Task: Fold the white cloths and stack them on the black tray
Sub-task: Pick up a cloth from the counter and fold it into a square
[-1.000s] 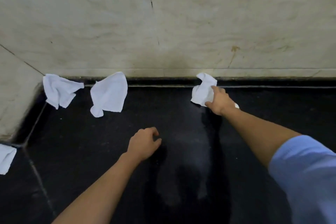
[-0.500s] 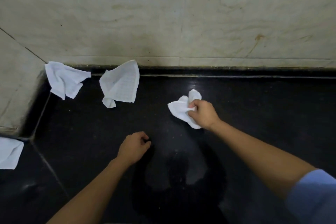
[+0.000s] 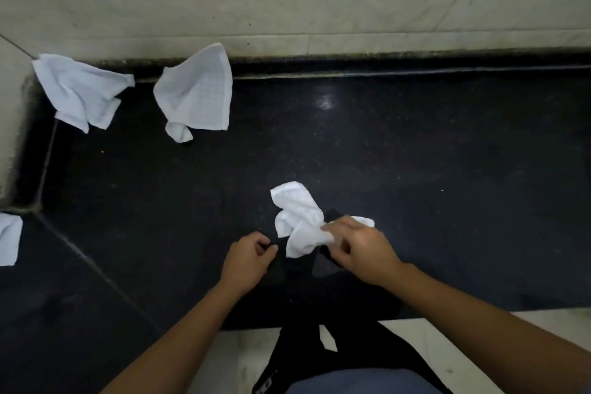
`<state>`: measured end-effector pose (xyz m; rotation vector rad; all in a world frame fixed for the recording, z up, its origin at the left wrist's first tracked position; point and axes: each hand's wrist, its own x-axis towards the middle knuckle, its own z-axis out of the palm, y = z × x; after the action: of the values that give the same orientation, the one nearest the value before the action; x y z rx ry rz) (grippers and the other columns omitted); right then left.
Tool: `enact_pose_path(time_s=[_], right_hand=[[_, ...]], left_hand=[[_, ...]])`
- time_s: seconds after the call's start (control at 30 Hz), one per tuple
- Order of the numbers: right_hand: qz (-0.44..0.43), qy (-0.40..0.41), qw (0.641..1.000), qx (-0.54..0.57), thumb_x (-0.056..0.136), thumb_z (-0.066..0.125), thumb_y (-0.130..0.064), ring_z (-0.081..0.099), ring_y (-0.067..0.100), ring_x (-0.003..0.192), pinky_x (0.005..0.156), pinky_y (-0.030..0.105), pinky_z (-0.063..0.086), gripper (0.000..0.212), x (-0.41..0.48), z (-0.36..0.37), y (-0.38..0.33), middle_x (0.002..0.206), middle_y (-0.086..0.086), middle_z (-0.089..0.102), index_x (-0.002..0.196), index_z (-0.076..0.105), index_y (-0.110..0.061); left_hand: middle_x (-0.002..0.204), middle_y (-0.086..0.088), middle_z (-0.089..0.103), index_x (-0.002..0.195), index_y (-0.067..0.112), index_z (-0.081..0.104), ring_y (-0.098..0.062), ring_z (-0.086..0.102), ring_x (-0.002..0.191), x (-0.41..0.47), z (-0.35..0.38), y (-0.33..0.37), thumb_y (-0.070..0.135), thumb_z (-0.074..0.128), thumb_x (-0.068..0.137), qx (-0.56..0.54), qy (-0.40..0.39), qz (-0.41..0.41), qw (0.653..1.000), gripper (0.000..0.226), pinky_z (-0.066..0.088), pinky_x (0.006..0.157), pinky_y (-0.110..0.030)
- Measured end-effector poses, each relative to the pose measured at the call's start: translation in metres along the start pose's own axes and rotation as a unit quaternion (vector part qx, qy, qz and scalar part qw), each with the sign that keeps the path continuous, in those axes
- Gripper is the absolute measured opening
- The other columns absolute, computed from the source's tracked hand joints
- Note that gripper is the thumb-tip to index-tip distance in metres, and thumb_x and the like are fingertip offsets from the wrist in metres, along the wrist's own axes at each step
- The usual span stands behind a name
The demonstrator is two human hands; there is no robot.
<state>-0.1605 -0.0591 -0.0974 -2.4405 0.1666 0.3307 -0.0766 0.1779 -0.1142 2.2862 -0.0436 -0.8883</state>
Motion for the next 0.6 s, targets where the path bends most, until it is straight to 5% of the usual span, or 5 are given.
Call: enact_pose_path(time_s=[0.17,0.3,0.4,0.5,0.6], right_hand=[[0.026,-0.016,0.992,-0.126,0.081,0.063,-0.030,0.047,0.017,0.113,0.074,0.035,0.052,0.055,0.005,-0.013,0.010,0.127,-0.005,0.047,0.134,0.048,-0.028],[0.034,-0.086,0.979,-0.183,0.085,0.060,-0.030,0.052,0.022,0.108,0.078,0.037,0.050,0.043,-0.001,0.007,0.009,0.116,0.001,0.054,0.126,0.051,-0.023],[0.154,-0.051,0.986,0.033,0.089,0.058,-0.026,0.060,0.024,0.074,0.067,0.036,0.047,0.015,-0.004,0.012,0.007,0.081,0.004,0.063,0.083,0.059,-0.012],[0.339,0.012,0.867,0.366,0.090,0.059,-0.016,0.059,0.022,0.063,0.061,0.036,0.047,0.020,-0.004,0.001,0.011,0.074,0.014,0.066,0.076,0.065,-0.003],[0.336,0.037,0.920,0.197,0.088,0.059,-0.023,0.064,0.023,0.086,0.073,0.036,0.052,0.019,-0.014,-0.013,0.030,0.096,0.007,0.069,0.099,0.068,-0.011]], left_hand=[[0.065,-0.005,0.064,0.112,0.025,0.049,-0.021,0.063,0.045,0.008,0.013,0.020,0.024,0.066,0.085,-0.077,0.059,-0.019,0.995,0.031,0.054,0.055,-0.036],[0.068,0.002,0.063,0.077,0.016,0.063,-0.019,0.063,0.068,0.021,0.013,0.032,0.026,0.066,0.083,0.026,0.059,-0.041,0.997,0.011,0.054,0.066,-0.036],[0.074,0.000,0.065,0.074,0.012,0.064,-0.018,0.060,0.072,0.015,0.012,0.033,0.023,0.062,0.080,0.074,0.025,-0.068,0.995,0.013,0.044,0.060,-0.030],[0.072,0.000,0.064,0.072,0.014,0.063,-0.018,0.058,0.071,0.003,0.010,0.024,0.026,0.063,0.075,0.110,0.043,-0.075,0.990,0.012,0.041,0.058,-0.029],[0.071,0.001,0.063,0.074,0.016,0.063,-0.019,0.059,0.073,-0.003,0.011,0.020,0.028,0.062,0.081,0.124,0.064,-0.060,0.988,0.014,0.041,0.062,-0.029]])
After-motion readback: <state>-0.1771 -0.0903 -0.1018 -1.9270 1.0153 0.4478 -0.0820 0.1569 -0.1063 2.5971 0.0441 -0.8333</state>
